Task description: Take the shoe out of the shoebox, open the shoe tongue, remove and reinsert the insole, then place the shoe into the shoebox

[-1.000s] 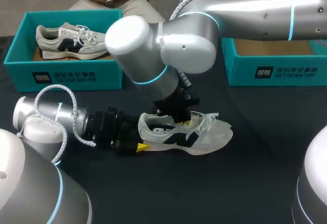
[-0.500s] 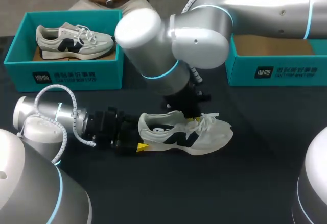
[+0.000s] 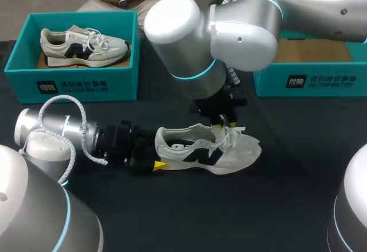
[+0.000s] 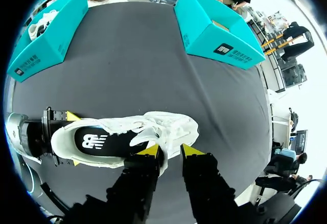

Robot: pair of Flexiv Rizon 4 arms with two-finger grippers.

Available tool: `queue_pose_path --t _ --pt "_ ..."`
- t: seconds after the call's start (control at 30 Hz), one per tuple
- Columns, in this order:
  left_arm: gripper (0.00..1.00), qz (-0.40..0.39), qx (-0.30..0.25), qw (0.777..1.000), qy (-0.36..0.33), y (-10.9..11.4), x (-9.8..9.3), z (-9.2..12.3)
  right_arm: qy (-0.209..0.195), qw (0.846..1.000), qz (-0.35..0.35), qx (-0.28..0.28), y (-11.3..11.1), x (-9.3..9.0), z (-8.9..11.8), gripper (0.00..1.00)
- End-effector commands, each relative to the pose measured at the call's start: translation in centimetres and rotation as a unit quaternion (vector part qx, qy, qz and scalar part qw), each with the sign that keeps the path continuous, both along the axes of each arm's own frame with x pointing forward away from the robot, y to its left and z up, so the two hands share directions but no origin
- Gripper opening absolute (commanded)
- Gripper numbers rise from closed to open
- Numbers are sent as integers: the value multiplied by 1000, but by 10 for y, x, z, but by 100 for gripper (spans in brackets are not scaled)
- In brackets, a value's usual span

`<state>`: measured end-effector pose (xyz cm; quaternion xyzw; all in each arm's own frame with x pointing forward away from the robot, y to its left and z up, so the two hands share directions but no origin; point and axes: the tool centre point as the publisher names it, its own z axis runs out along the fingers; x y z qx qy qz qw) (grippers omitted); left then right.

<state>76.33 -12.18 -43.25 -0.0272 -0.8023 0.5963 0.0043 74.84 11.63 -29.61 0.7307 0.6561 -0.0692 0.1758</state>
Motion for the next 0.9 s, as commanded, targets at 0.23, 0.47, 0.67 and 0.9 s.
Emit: queue_pose_path --t 0.23,0.47,0.67,0.9 --pt "0 1 0 1000 0 0 0 -5 4 1000 22 1 19 15 -3 31" --pt "0 1 0 1000 0 0 0 -5 7 999 35 5 26 22 -5 35" --pt "0 1 0 1000 0 0 0 -5 9 999 41 9 26 24 -7 15" --pt "0 1 0 1000 0 0 0 -5 7 999 40 11 19 25 -2 0"
